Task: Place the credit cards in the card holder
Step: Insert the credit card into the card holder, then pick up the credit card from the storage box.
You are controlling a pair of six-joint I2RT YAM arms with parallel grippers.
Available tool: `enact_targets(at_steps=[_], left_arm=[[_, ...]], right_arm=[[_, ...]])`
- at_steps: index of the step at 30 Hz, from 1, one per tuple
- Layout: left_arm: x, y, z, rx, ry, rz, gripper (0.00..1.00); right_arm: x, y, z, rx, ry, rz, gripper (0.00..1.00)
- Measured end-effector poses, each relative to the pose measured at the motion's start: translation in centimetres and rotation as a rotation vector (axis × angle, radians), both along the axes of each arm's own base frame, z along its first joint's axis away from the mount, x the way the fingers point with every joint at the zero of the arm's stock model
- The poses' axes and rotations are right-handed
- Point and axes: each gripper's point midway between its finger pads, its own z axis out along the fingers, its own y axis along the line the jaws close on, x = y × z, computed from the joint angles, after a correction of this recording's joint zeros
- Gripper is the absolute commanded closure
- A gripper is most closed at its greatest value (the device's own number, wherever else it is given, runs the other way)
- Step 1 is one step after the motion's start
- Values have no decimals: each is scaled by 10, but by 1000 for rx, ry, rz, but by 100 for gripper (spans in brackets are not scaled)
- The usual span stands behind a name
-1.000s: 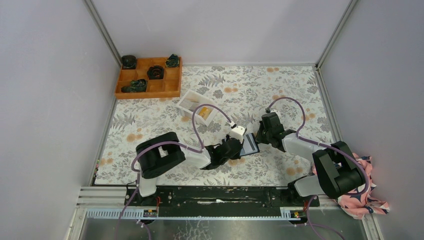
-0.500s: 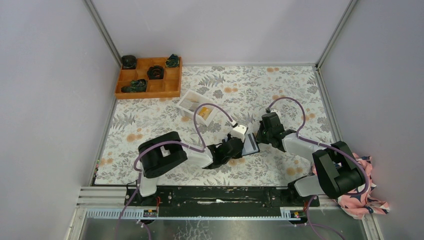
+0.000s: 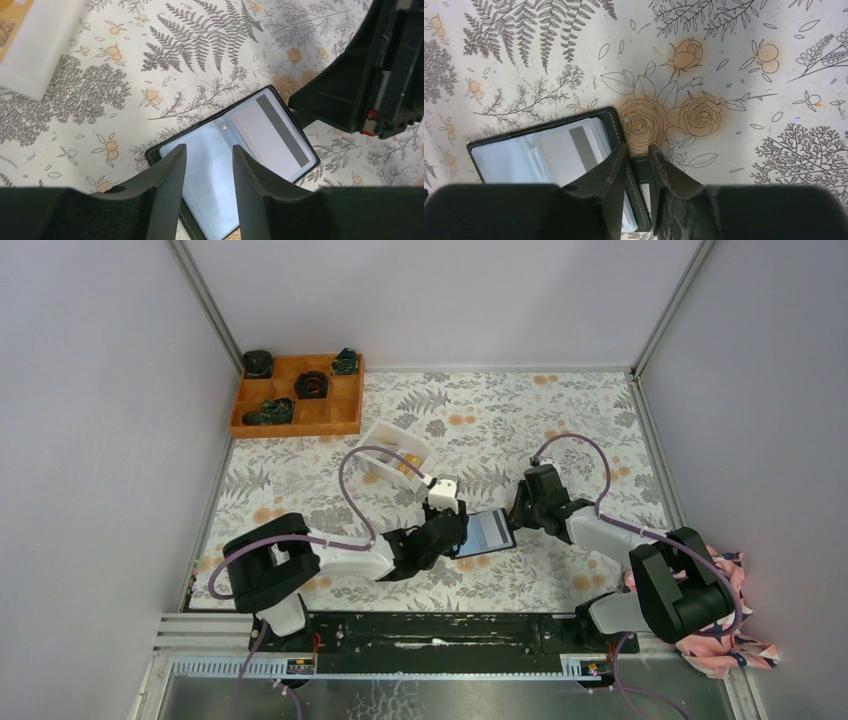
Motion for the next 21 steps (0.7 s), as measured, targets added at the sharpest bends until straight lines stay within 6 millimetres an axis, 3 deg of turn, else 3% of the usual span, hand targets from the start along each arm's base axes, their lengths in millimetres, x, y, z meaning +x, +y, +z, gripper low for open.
enact_targets(at_steps=[4, 14, 20, 21], left_arm=[[-4, 11, -1, -22, 25, 38, 47], [-31, 52, -52, -6, 165, 113, 43], [-39, 77, -32, -121, 174, 197, 24], [-38, 80, -25, -141, 165, 215, 21]], right_arm=[[-2, 0, 12, 4, -16, 16, 60], [-5, 1, 40, 19, -73, 53, 57], [-1, 9, 56, 36, -82, 96, 56], [6, 14, 67, 44, -102, 109, 55]])
